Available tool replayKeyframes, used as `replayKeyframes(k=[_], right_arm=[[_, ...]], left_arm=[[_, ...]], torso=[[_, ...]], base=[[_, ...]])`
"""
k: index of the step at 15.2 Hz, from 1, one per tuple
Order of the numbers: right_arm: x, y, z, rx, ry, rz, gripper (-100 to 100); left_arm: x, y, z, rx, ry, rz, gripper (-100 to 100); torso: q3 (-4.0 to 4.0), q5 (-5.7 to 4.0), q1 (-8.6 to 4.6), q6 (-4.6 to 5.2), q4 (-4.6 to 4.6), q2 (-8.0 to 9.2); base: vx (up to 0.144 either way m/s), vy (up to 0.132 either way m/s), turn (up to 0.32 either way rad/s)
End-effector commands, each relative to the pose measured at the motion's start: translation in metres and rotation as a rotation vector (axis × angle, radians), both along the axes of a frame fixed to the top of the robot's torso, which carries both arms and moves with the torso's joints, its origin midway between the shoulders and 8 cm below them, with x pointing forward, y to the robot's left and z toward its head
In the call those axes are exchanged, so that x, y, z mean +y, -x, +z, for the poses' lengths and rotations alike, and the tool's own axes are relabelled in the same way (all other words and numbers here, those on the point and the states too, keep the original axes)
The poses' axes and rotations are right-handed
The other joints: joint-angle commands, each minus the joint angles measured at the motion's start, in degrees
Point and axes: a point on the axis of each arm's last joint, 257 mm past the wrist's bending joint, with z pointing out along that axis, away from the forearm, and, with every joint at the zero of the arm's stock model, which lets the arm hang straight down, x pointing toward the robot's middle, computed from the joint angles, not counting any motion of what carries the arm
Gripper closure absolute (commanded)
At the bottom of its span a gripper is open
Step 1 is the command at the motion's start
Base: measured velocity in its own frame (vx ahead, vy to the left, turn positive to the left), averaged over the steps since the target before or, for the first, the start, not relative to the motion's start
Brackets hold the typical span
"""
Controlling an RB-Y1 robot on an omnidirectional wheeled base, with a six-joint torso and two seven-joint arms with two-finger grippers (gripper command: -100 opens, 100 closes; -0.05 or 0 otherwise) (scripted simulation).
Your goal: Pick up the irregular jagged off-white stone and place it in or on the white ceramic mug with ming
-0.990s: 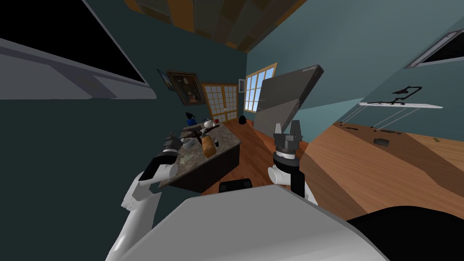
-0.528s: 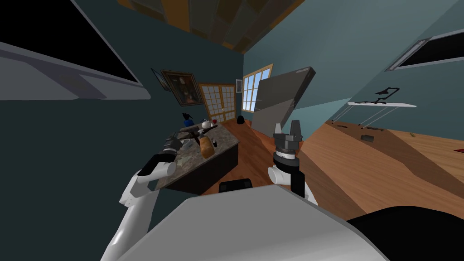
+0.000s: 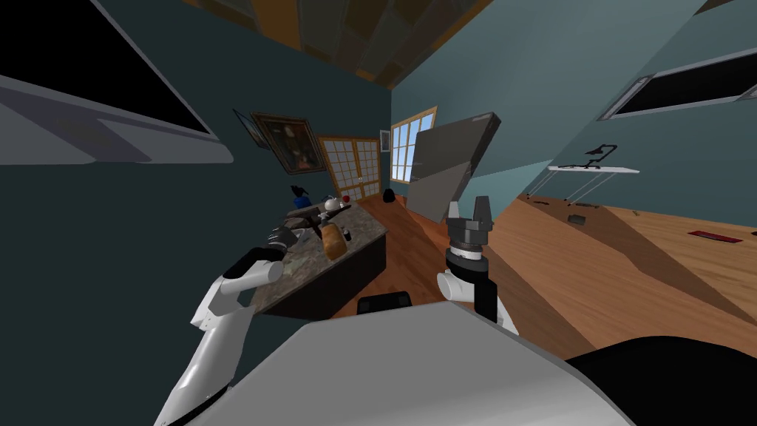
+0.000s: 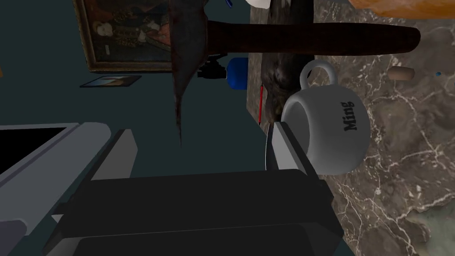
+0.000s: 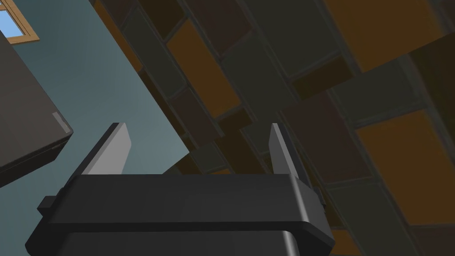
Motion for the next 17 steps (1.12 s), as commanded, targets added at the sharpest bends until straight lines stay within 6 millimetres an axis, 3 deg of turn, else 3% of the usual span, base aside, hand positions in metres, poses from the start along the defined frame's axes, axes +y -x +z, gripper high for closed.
replayKeyframes(k=[1, 8, 9, 17], right_arm=[[0.0, 0.0, 0.0, 0.0, 0.0, 0.0, 0], [0.0, 0.0, 0.0, 0.0, 0.0, 0.0, 0], [0.0, 0.0, 0.0, 0.0, 0.0, 0.0, 0], [0.0, 0.0, 0.0, 0.0, 0.0, 0.0, 0]], left_arm=[[0.012, -0.002, -0.014, 0.048, 0.049, 0.017, -100], [0.026, 0.003, -0.05, 0.183, 0.121, 0.054, -100], [0.036, 0.002, -0.056, 0.206, 0.163, 0.069, -100], [0.047, 0.015, -0.092, 0.347, 0.238, 0.112, -100]], torso=[[0.0, 0.0, 0.0, 0.0, 0.0, 0.0], [-0.01, 0.0, 0.01, 0.02, 0.0, -0.01], [-0.01, 0.0, 0.01, 0.0, 0.0, -0.01], [-0.01, 0.0, 0.03, 0.01, 0.0, -0.02]], base=[[-0.01, -0.002, -0.106], [-0.008, 0.001, -0.077], [-0.007, 0.0, -0.11], [-0.005, 0.005, -0.066]])
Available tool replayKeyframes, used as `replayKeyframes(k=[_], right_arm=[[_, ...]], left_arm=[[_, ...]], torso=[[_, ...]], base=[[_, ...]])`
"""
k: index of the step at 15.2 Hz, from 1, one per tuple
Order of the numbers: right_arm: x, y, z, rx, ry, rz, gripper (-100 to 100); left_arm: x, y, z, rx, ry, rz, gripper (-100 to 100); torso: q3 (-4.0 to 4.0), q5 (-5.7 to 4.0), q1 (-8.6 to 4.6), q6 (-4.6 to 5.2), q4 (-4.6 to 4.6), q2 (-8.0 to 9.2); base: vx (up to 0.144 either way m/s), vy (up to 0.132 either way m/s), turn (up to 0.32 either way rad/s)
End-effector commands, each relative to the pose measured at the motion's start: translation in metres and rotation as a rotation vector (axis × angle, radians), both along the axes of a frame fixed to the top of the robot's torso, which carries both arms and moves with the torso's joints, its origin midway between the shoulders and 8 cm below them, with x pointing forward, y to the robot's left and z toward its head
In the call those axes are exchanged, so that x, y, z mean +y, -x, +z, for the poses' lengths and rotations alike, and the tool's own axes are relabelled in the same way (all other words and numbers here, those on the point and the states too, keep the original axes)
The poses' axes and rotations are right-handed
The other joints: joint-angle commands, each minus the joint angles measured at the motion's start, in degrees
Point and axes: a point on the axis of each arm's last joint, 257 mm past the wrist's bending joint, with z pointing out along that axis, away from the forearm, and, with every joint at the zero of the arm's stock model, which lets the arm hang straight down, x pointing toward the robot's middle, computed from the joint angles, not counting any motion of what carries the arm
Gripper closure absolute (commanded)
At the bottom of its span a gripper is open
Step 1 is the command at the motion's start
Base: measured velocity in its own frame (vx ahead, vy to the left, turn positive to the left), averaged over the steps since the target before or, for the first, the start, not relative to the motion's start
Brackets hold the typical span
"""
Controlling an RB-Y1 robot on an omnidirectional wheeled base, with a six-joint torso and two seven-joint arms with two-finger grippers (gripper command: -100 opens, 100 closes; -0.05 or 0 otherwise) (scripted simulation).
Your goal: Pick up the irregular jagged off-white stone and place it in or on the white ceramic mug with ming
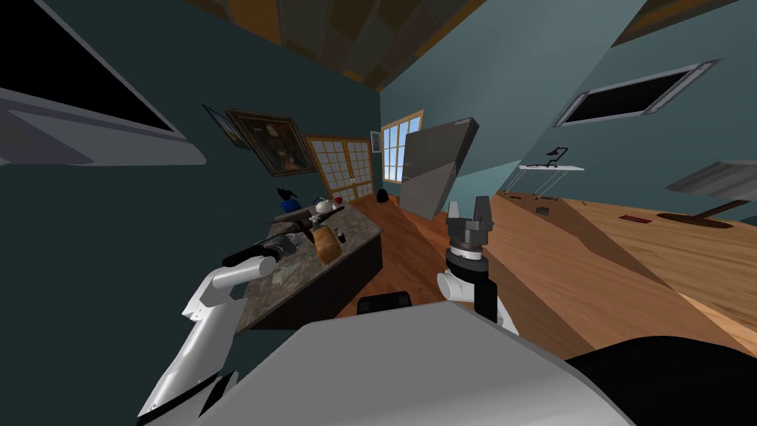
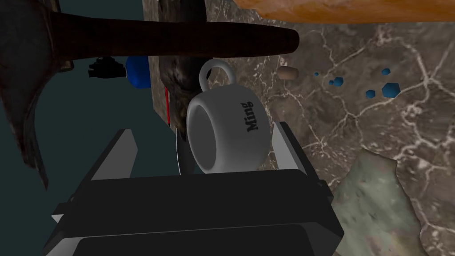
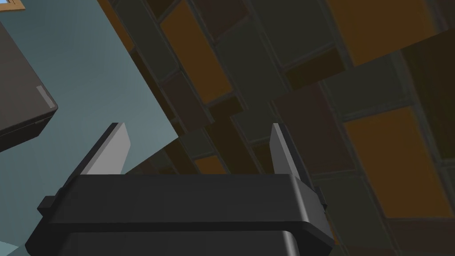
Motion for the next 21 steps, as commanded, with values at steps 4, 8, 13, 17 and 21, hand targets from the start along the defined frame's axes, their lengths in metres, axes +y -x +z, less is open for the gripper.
replayKeyframes(k=[4, 8, 13, 17, 21], right_arm=[[0.0, 0.0, 0.0, 0.0, 0.0, 0.0, 0], [0.0, 0.0, 0.0, 0.0, 0.0, 0.0, 0], [0.0, 0.0, 0.0, 0.0, 0.0, 0.0, 0], [0.0, 0.0, 0.0, 0.0, 0.0, 0.0, 0], [0.0, 0.0, 0.0, 0.0, 0.0, 0.0, 0]], left_arm=[[0.008, 0.011, -0.024, 0.103, 0.065, 0.037, -100], [0.016, 0.023, -0.043, 0.184, 0.122, 0.072, -100], [0.03, 0.042, -0.067, 0.297, 0.218, 0.138, -100], [0.034, 0.058, -0.082, 0.374, 0.27, 0.177, -100], [0.037, 0.076, -0.096, 0.452, 0.321, 0.217, -100]], torso=[[0.0, 0.0, 0.01, 0.01, 0.0, 0.0], [-0.01, 0.0, 0.02, 0.01, 0.0, -0.01], [-0.01, 0.0, 0.01, 0.0, 0.0, -0.02], [-0.01, 0.0, 0.01, -0.01, 0.0, -0.02], [-0.01, 0.0, 0.01, 0.0, 0.0, -0.02]], base=[[-0.005, 0.008, -0.079], [-0.003, 0.009, -0.073], [-0.002, 0.009, -0.08], [-0.001, 0.011, -0.063], [0.0, 0.011, -0.07]])
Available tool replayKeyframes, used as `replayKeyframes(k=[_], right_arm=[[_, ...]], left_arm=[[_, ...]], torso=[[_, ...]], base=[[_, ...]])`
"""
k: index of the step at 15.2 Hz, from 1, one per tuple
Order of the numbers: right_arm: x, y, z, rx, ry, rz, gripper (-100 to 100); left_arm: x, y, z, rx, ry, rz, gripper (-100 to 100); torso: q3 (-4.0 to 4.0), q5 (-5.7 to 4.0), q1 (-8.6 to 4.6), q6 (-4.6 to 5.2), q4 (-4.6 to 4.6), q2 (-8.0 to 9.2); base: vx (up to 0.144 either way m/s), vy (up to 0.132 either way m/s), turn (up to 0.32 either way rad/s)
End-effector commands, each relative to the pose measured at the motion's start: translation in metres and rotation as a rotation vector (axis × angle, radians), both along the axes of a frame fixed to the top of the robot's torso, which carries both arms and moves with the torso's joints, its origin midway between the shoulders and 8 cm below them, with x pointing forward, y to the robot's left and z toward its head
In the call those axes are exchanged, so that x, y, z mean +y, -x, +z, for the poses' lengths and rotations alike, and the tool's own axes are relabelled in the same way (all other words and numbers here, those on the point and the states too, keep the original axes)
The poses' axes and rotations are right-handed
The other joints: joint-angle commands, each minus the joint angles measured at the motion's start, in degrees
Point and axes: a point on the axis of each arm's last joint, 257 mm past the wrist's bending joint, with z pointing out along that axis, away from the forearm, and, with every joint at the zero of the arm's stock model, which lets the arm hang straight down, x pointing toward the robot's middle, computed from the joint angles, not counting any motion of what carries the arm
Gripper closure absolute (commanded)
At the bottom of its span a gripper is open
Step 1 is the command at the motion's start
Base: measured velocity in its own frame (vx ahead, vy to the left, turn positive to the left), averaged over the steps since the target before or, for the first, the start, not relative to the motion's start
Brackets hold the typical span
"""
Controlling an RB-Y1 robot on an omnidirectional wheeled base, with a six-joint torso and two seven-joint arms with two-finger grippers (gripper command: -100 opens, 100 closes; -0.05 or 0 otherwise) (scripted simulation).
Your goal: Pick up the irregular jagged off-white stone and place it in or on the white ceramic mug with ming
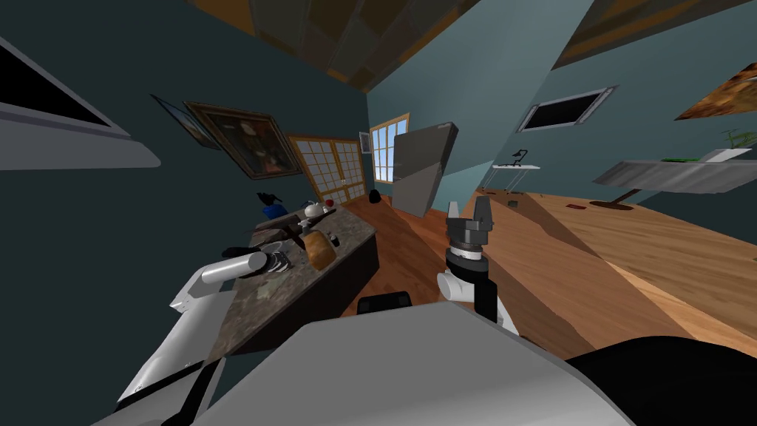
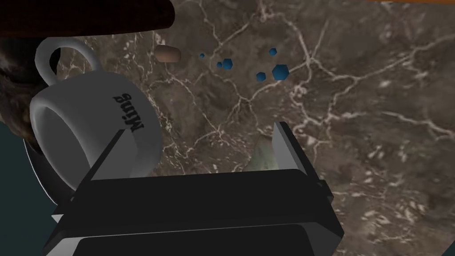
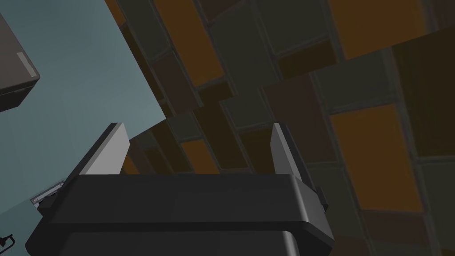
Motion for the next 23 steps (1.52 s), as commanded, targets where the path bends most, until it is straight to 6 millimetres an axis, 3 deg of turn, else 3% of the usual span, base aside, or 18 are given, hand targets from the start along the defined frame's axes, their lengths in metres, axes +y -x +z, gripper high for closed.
replayKeyframes(k=[1, 10, 15, 18, 23], right_arm=[[0.0, 0.0, 0.0, 0.0, 0.0, 0.0, 0], [0.0, 0.0, 0.0, 0.0, 0.0, 0.0, 0], [0.0, 0.0, 0.0, 0.0, 0.0, 0.0, 0], [0.0, 0.0, 0.0, 0.0, 0.0, 0.0, 0], [0.0, 0.0, 0.0, 0.0, 0.0, 0.0, 0]], left_arm=[[0.001, 0.012, -0.007, 0.048, 0.033, 0.027, -100], [0.005, 0.063, -0.033, 0.248, 0.157, 0.138, -100], [0.002, 0.085, -0.041, 0.33, 0.199, 0.174, -100], [0.002, 0.111, -0.048, 0.42, 0.25, 0.232, -100], [-0.001, 0.137, -0.053, 0.509, 0.297, 0.286, -100]], torso=[[0.0, 0.0, 0.0, 0.0, 0.0, 0.0], [-0.01, 0.01, 0.03, -0.02, 0.0, -0.02], [-0.03, 0.01, 0.08, -0.01, -0.01, -0.05], [-0.03, 0.02, 0.07, -0.02, -0.01, -0.06], [-0.08, 0.04, 0.16, -0.02, -0.03, -0.13]], base=[[0.001, 0.014, -0.114], [0.003, 0.016, -0.069], [0.01, 0.026, -0.063], [0.02, 0.031, -0.074], [0.031, 0.048, -0.065]])
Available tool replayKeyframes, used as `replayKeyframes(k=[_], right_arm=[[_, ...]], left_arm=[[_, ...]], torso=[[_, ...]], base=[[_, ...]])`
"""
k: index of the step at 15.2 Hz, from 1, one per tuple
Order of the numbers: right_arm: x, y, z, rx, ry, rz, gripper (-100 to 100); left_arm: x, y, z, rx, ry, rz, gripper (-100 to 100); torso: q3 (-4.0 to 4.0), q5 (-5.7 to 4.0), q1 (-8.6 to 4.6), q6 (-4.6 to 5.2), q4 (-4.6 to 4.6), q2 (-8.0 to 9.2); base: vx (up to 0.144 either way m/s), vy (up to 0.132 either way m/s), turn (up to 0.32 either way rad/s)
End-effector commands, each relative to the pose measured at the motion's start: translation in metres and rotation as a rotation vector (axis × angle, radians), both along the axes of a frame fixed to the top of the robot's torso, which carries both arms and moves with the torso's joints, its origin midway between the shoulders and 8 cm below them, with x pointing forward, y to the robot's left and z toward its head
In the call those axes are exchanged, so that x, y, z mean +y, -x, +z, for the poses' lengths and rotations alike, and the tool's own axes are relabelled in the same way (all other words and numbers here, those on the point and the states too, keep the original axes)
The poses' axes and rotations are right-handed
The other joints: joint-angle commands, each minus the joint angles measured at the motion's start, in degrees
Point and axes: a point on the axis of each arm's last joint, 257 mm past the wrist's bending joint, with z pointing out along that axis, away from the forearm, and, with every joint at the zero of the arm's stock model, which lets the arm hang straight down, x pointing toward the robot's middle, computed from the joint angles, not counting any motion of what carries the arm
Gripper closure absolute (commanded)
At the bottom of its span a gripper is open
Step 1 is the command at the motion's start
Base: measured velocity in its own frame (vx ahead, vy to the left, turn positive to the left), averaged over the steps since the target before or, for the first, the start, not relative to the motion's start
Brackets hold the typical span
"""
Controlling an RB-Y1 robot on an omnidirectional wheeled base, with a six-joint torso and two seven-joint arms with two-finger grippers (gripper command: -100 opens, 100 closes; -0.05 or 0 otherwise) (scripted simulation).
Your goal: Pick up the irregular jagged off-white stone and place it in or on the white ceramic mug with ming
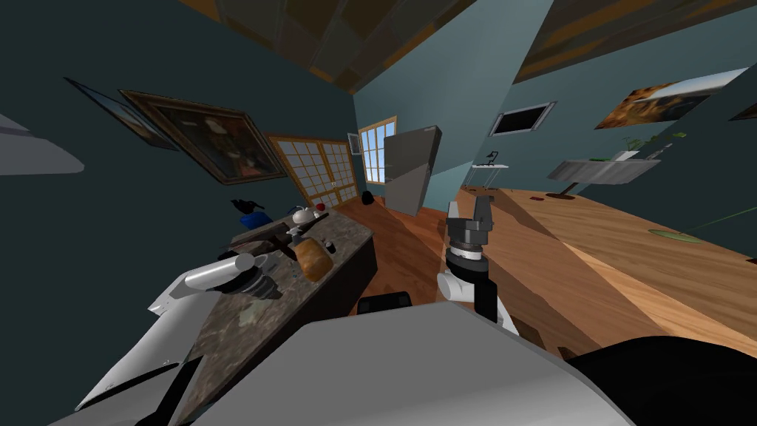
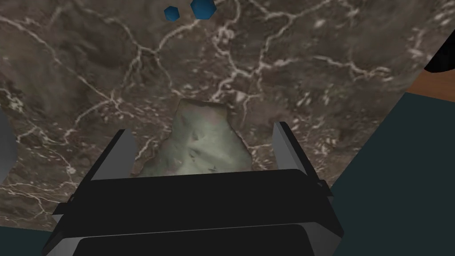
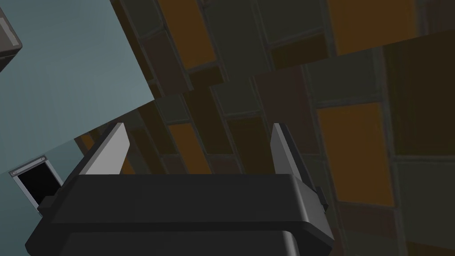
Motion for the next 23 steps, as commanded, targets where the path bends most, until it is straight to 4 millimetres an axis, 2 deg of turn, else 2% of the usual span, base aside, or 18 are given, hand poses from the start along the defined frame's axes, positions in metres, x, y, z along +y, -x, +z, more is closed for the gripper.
replayKeyframes(k=[1, 2, 3, 5, 6, 7, 11, 13, 14, 15, 23], right_arm=[[0.0, 0.0, 0.0, 0.0, 0.0, 0.0, 0], [0.0, 0.0, 0.0, 0.0, 0.0, 0.0, 0], [0.0, 0.0, 0.0, 0.0, 0.0, 0.0, 0], [0.0, 0.0, 0.0, 0.0, 0.0, 0.0, 0], [0.0, 0.0, 0.0, 0.0, 0.0, 0.0, 0], [0.0, 0.0, 0.0, 0.0, 0.0, 0.0, 0], [0.0, 0.0, 0.0, 0.0, 0.0, 0.0, 0], [0.0, 0.0, 0.0, 0.0, 0.0, 0.0, 0], [0.0, 0.0, 0.0, 0.0, 0.0, 0.0, 0], [0.0, 0.0, 0.0, 0.0, 0.0, 0.0, 0], [0.0, 0.0, 0.0, 0.0, 0.0, 0.0, 0]], left_arm=[[-0.002, 0.01, -0.002, 0.037, 0.019, 0.023, -100], [-0.002, 0.004, -0.001, 0.017, 0.009, 0.01, -100], [-0.001, 0.006, -0.012, 0.02, 0.01, 0.01, -100], [0.0, 0.007, -0.021, 0.018, 0.008, 0.006, -100], [-0.001, 0.006, -0.015, 0.022, 0.011, 0.011, -100], [0.0, 0.006, -0.016, 0.02, 0.01, 0.009, 100], [0.0, 0.005, -0.016, 0.018, 0.008, 0.009, 100], [-0.002, 0.006, -0.004, 0.022, 0.011, 0.013, 100], [-0.001, 0.005, -0.009, 0.018, 0.009, 0.01, 100], [0.019, 0.011, 0.001, 0.026, -0.025, 0.039, 100], [0.088, 0.039, 0.038, 0.052, -0.127, 0.137, 100]], torso=[[0.0, 0.0, 0.0, 0.0, 0.0, 0.0], [-0.01, -0.01, -0.01, 0.0, 0.0, -0.02], [0.0, -0.01, -0.05, -0.01, 0.0, 0.01], [0.02, -0.03, -0.18, -0.02, 0.01, 0.04], [0.03, -0.04, -0.23, -0.02, 0.01, 0.05], [0.04, -0.06, -0.24, -0.01, 0.02, 0.07], [0.04, -0.01, -0.15, 0.0, 0.01, 0.09], [0.06, -0.03, -0.14, 0.03, 0.02, 0.11], [0.08, -0.04, -0.14, 0.02, 0.03, 0.14], [0.08, -0.02, -0.14, 0.0, 0.02, 0.14], [0.14, -0.14, -0.27, -0.01, 0.08, 0.22]], base=[[0.036, 0.042, -0.057], [0.021, 0.028, -0.019], [0.016, 0.005, 0.027], [0.016, -0.014, 0.037], [0.009, -0.013, 0.015], [0.0, 0.0, 0.0], [0.0, 0.0, 0.0], [-0.015, 0.006, -0.047], [-0.011, 0.008, -0.025], [-0.033, -0.023, -0.122], [-0.036, -0.036, -0.149]])
